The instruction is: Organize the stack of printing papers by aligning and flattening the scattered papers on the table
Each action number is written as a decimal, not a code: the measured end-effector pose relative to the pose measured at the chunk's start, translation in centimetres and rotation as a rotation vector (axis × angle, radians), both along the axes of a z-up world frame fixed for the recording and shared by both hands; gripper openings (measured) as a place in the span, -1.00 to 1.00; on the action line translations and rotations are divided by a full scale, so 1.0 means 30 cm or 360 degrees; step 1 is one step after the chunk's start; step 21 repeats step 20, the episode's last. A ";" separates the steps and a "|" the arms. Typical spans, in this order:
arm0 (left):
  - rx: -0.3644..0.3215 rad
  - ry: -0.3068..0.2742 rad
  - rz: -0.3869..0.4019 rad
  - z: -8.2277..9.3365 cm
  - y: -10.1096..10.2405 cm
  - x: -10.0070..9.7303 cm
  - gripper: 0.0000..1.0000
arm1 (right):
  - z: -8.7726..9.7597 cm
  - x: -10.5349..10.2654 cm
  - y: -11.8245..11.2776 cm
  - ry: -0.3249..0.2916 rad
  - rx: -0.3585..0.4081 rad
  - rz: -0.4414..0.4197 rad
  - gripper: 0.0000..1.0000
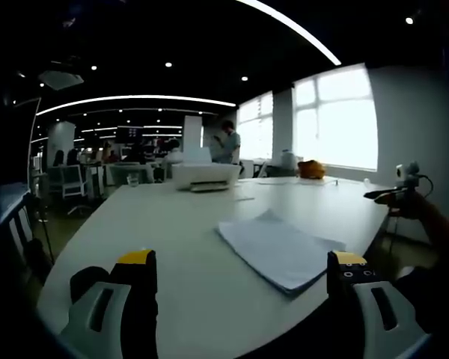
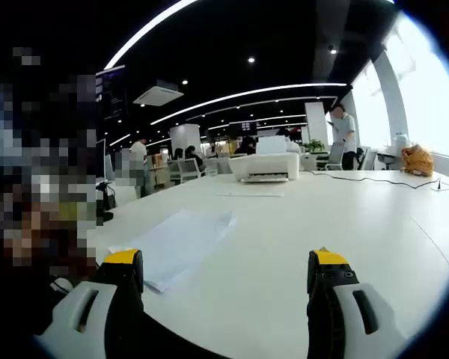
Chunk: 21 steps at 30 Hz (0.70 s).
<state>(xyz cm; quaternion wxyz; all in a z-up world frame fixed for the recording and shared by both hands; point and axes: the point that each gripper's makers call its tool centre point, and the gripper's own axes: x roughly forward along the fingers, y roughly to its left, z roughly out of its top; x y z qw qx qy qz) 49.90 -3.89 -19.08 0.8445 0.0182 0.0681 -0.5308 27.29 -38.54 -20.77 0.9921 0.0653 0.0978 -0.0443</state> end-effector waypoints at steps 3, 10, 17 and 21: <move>-0.0002 0.0001 -0.0004 0.000 -0.002 -0.002 0.93 | 0.000 0.001 0.001 0.0002 -0.0002 0.0000 0.72; 0.0006 -0.0006 -0.0001 -0.001 -0.003 -0.002 0.93 | -0.001 0.002 0.005 0.0005 -0.0004 0.0001 0.72; 0.0007 -0.0002 0.0003 -0.004 -0.002 0.001 0.93 | -0.001 0.004 0.007 0.0005 -0.0005 0.0004 0.72; 0.0009 -0.0002 -0.0001 -0.005 -0.005 -0.001 0.93 | -0.009 0.005 0.004 0.0012 0.0003 0.0001 0.71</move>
